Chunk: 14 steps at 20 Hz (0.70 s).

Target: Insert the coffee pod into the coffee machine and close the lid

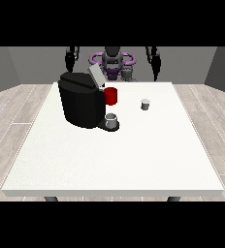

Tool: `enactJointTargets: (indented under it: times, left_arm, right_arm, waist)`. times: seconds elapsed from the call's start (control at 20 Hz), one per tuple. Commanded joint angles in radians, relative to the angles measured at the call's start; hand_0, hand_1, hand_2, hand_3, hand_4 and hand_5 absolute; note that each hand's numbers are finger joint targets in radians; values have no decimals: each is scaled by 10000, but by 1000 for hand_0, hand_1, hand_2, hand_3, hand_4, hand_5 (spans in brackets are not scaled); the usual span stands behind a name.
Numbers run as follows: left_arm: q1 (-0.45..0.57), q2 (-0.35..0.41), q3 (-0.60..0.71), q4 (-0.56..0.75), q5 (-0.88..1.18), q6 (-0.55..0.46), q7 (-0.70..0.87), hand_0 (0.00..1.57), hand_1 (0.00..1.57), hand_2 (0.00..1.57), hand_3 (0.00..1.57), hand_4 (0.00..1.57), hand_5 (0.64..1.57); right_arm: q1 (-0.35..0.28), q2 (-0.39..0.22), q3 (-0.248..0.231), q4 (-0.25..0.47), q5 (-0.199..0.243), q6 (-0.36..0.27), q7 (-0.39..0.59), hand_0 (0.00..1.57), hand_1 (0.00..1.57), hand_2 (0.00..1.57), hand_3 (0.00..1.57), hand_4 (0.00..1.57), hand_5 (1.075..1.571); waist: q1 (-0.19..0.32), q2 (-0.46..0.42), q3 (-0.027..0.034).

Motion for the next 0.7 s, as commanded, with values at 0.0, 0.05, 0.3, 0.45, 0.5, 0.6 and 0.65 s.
enactJointTargets:
  times: [0.0, 0.05, 0.3, 0.45, 0.5, 0.6, 0.65]
  left_arm:
    - [-45, -104, 93, 264, 110, -157, -522, 0, 0, 0, 0, 282, 1571]
    - [359, -306, -261, -122, 114, -320, -1001, 0, 0, 0, 0, 282, 1571]
    - [482, -536, -322, -354, 279, -474, -2160, 0, 0, 0, 0, 282, 1571]
    - [212, 73, -278, -683, -281, -386, -1431, 0, 0, 0, 0, 264, 1571]
    - [-441, 609, 344, -338, -42, -660, -1363, 0, 0, 0, 0, 311, 1571]
    - [-217, 801, 300, -199, -231, -883, -1684, 0, 0, 0, 0, 213, 1571]
    - [-182, 559, -94, 142, -1153, -236, -1980, 0, 0, 0, 0, 0, 1571]
  right_arm:
    - [-299, -463, -525, 179, -214, 321, 621, 0, 0, 0, 0, 128, 1571]
    - [-59, -220, -536, 603, -40, 24, 21, 0, 0, 0, 0, 128, 1571]
    - [101, 408, -1089, 454, 39, -1127, -832, 0, 0, 0, 0, 128, 1571]
    - [471, 603, -1029, 552, -50, -1033, -1532, 0, 0, 0, 0, 94, 1571]
    - [300, 702, -732, 237, -9, -1002, -1090, 0, 0, 0, 0, 181, 1571]
    - [387, 524, -1103, 296, -366, -803, -1235, 0, 0, 0, 0, 217, 1571]
    - [86, 484, -693, 98, 149, -984, -747, 0, 0, 0, 0, 267, 1571]
  waist:
    - [35, 33, 121]
    - [259, -60, 122]
    - [28, -400, 122]
    - [-37, -489, 128]
    - [-302, -267, 123]
    - [-260, -244, 124]
    - [-267, -128, 122]
